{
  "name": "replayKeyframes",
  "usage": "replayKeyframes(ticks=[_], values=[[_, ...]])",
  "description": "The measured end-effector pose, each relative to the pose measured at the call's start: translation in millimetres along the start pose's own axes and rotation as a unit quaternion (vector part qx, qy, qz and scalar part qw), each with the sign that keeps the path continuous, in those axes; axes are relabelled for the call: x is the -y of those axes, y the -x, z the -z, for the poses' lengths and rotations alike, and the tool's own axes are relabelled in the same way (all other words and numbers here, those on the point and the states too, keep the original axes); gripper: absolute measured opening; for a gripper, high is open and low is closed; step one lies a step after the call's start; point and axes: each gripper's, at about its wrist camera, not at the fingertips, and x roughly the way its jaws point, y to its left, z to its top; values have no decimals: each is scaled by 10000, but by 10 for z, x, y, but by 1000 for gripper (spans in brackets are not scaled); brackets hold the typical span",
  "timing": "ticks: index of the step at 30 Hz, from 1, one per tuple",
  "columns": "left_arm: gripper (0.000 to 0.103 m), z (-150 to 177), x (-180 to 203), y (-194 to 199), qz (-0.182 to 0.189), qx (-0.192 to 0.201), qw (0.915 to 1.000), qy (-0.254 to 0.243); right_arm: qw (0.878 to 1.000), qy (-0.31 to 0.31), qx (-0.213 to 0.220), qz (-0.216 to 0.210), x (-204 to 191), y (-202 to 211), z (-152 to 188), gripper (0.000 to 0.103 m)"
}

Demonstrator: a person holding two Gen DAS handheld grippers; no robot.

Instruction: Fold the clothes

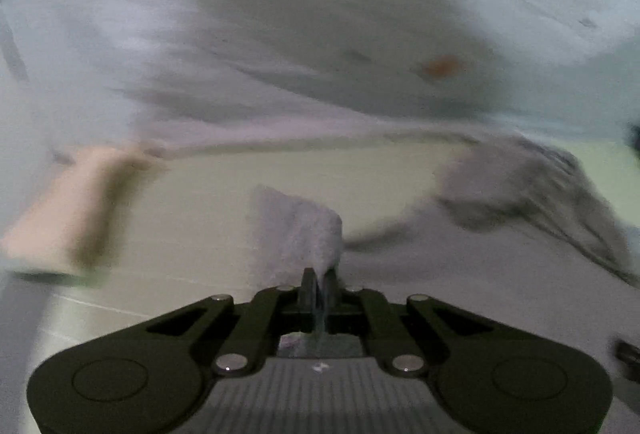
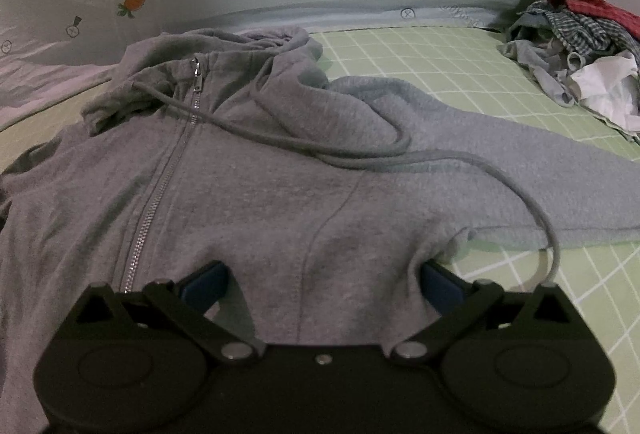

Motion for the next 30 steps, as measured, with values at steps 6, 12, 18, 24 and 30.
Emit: replayKeyframes(ticks=[6,12,18,24,30], values=[[20,178,-15,-202,517,-615,9959,417,10000,7,32,-5,-2,8,16,103],[51,157,-484,133,502,20,9904,1289,9997,11,252,19,-10,21,80,103],[56,149,-715,-151,504,-52,9806,1891,9984,27,558,36,-26,17,138,103],[42,140,-689,-310,351,-93,9830,1797,9976,26,687,60,-39,8,168,103],[8,188,-855,-256,243,194,9756,2174,9974,24,718,64,-38,6,176,103]])
